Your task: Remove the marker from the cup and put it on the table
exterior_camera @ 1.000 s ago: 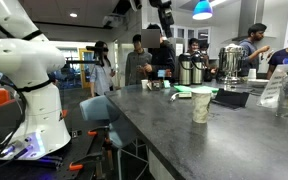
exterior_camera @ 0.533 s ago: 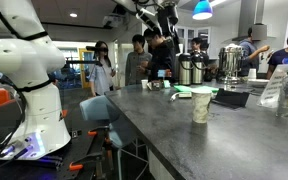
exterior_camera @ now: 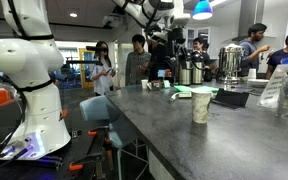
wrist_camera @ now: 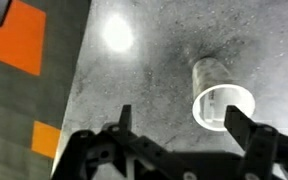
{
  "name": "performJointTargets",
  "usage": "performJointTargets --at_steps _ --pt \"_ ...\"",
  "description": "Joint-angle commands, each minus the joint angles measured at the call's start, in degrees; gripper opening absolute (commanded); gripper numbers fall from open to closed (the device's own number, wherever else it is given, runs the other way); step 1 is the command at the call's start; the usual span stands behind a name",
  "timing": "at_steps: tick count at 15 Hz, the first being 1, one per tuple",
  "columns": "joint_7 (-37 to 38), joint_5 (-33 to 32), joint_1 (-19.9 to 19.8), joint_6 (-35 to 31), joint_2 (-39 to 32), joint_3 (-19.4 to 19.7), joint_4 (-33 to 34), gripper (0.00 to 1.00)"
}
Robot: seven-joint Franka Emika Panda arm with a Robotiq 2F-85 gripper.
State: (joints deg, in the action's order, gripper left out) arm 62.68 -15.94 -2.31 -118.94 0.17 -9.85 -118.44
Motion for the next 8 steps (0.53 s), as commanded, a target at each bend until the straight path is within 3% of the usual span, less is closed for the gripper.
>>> performJointTargets --at_steps 1,8 --pt "2.72 0.4 3.32 -1.04 -2.93 2.16 2.62 1.0" --pt "-0.14 6.23 4.19 -7.56 -5.81 5.6 4.44 1.0"
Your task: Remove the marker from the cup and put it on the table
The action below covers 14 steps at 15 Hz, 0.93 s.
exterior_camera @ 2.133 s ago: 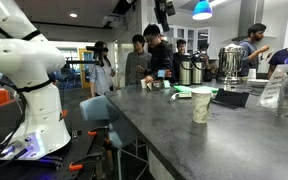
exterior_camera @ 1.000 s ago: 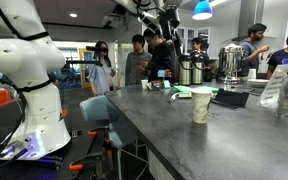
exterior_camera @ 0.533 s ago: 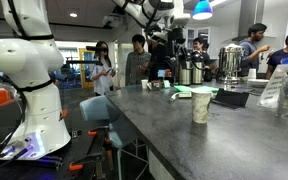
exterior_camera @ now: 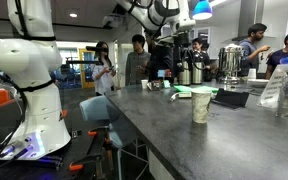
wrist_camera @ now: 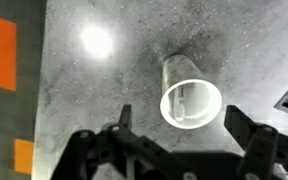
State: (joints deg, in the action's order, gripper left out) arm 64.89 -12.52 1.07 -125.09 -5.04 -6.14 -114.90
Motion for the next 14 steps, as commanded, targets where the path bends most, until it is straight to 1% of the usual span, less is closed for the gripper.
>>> performJointTargets --at_steps 1,2,3,5,14 --pt "-10.2 5.82 0.17 -4.08 0.76 2.05 -0.52 1.0" --pt "-3.65 2.27 1.39 -1.63 -0.34 2.6 0.39 1.0" --pt "-6.82 3.83 1.25 -2.65 -0.21 2.97 0.39 1.0" --pt "-8.71 4.7 1.15 -2.86 0.05 3.07 0.39 1.0" --pt "-7.42 4.42 1.5 -2.44 -1.69 4.0 1.1 1.0"
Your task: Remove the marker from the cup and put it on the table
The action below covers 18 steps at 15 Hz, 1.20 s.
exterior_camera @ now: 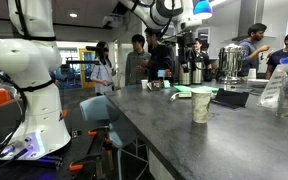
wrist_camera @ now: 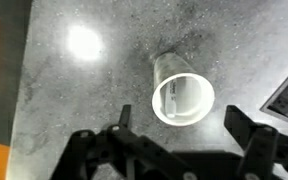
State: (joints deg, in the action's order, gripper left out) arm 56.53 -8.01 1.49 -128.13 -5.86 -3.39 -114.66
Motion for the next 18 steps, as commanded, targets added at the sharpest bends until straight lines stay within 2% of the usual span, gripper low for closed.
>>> performJointTargets --at_steps 1,4,5,9,10,12,14,18 --pt "1.19 -0.2 1.11 0.41 -1.2 1.45 0.78 1.0" --pt "1.18 0.07 1.31 0.39 -2.73 1.76 1.03 1.0" --pt "1.51 0.14 1.44 0.54 -3.45 1.83 1.47 0.84" --pt "8.67 -2.67 2.75 0.93 -6.95 3.34 4.93 0.52" --pt "8.92 -2.81 2.93 0.91 -7.93 3.69 5.98 0.55" --pt "8.16 -2.81 3.09 0.93 -9.86 4.2 7.97 0.51" --pt "6.55 -1.95 3.21 0.73 -11.94 4.56 9.8 0.59" --pt "5.22 -0.47 3.26 0.58 -15.39 4.77 12.4 0.58"
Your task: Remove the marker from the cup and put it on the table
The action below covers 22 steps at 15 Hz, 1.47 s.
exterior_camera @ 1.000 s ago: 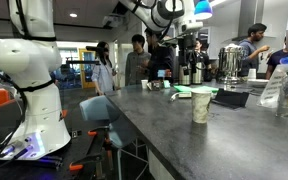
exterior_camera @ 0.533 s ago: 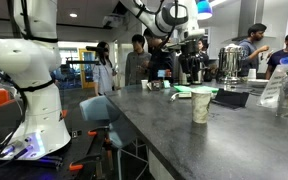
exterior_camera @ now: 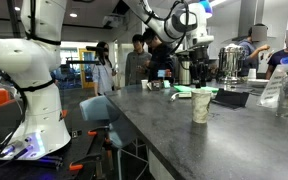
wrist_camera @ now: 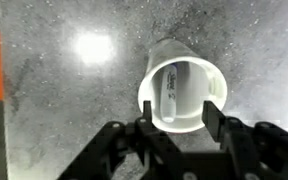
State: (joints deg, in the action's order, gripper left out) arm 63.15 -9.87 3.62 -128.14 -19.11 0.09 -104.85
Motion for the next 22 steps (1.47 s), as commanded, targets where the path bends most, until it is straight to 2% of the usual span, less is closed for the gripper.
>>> performJointTargets --at_steps 1,5,13,22 --pt "-1.71 1.62 1.14 0.59 -2.75 1.31 3.09 0.54" --pt "-1.78 2.34 1.14 0.62 -4.26 1.57 4.23 0.47" --pt "-3.53 3.78 1.23 0.34 -5.43 1.89 3.81 0.51" --pt "-1.8 1.2 3.47 -0.61 -6.77 3.77 2.42 0.5"
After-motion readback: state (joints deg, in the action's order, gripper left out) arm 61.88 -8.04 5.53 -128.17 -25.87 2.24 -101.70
